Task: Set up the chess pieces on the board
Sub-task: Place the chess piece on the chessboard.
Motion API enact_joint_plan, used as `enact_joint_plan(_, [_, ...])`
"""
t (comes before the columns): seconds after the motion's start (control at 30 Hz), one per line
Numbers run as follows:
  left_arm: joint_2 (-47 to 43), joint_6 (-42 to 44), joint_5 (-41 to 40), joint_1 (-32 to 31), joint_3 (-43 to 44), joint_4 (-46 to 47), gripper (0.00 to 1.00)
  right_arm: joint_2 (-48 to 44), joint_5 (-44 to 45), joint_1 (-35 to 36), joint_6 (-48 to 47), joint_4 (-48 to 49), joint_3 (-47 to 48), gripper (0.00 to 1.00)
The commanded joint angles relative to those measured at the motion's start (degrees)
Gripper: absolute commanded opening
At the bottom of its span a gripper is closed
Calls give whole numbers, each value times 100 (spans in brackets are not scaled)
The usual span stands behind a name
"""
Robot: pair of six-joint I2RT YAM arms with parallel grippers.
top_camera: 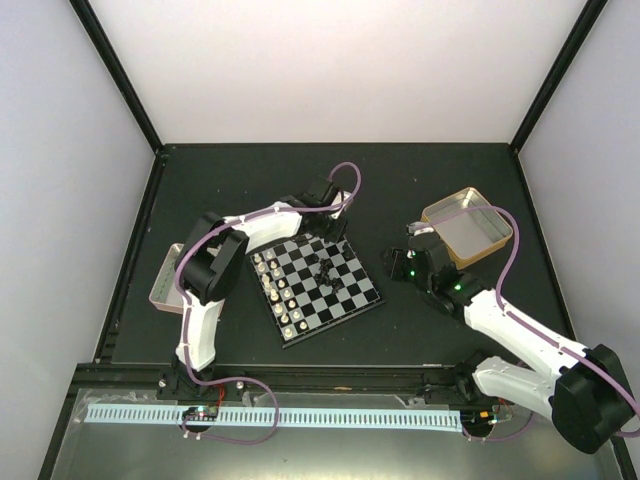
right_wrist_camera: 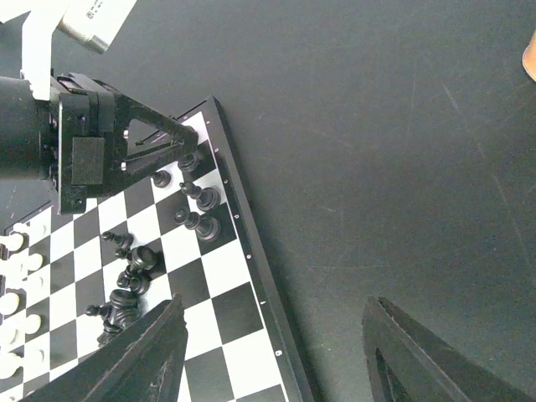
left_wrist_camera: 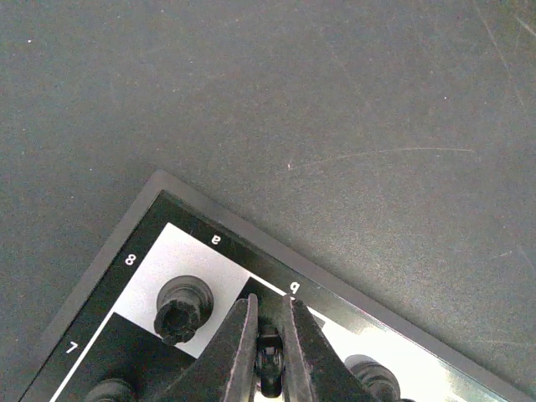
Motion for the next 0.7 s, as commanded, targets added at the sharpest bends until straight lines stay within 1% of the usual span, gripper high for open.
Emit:
enact_joint_plan(0.0, [118,64,-101,-57,248,-47,9,-2,-76,-31,-1,177,-27,58])
enact_joint_plan(0.13, [153,67,-101,-67,228,-16,13,-3,-84,-27,-47,184,-28,58])
enact_joint_plan(0.33, [119,41,31,-87,226,-113,24,11,-96,-31,-46,165,-28,58])
enact_joint_plan(0.67, [-437,-146,159,-88,127,-279,28,-48,-143,-32,-19,140,11,58])
